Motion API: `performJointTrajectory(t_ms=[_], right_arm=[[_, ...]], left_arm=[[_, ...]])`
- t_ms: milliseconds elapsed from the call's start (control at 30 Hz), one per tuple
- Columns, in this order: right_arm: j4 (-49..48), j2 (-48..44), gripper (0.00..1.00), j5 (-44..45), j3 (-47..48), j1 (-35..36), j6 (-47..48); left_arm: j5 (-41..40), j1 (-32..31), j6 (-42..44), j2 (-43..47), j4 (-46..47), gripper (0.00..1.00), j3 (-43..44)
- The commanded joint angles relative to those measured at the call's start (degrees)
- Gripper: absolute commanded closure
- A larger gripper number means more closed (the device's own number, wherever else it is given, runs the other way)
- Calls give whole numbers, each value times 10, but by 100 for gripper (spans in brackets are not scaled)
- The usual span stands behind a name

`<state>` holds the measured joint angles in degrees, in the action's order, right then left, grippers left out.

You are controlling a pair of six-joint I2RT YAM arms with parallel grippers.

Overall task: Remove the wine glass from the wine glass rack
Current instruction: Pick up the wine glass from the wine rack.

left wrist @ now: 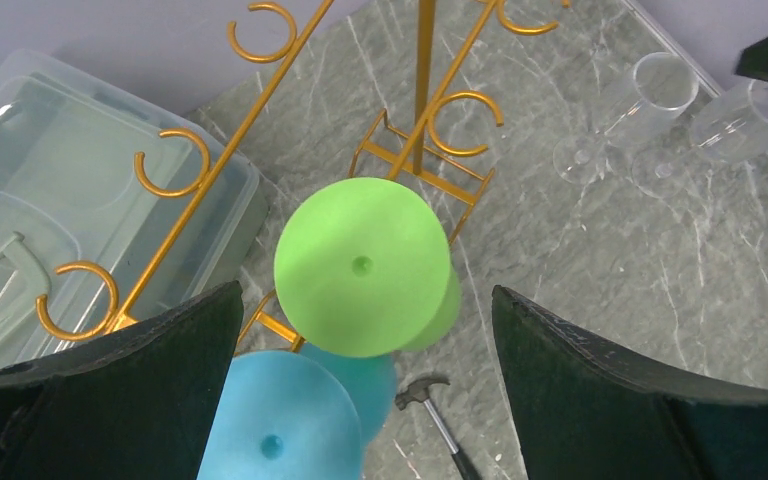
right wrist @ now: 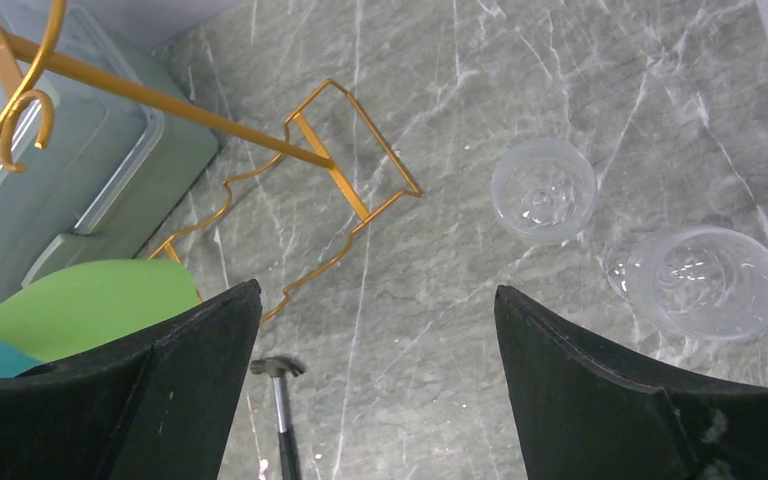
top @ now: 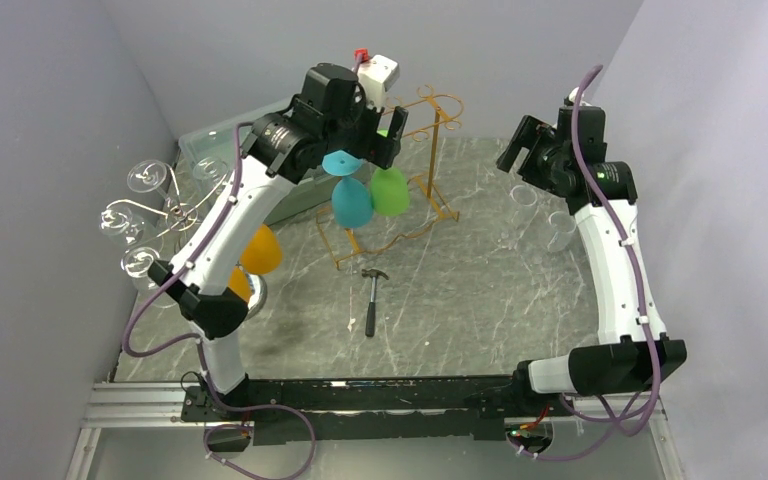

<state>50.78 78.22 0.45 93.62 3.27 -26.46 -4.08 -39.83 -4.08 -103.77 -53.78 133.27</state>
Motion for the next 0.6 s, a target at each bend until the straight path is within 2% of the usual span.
performJointTrajectory(t_ms=[0,333,567], right_arm=[[-30,-27,11,-2,-4,1,-1],[-36,-42,10,-16,-11,1,2],[-40,-45,10,-19,-17,1,2]], left_arm=[[35,17,13,-18,-13,1,49],[108,41,6,-46,-32,1,72],[120,48,1,-56,-39,0,74]])
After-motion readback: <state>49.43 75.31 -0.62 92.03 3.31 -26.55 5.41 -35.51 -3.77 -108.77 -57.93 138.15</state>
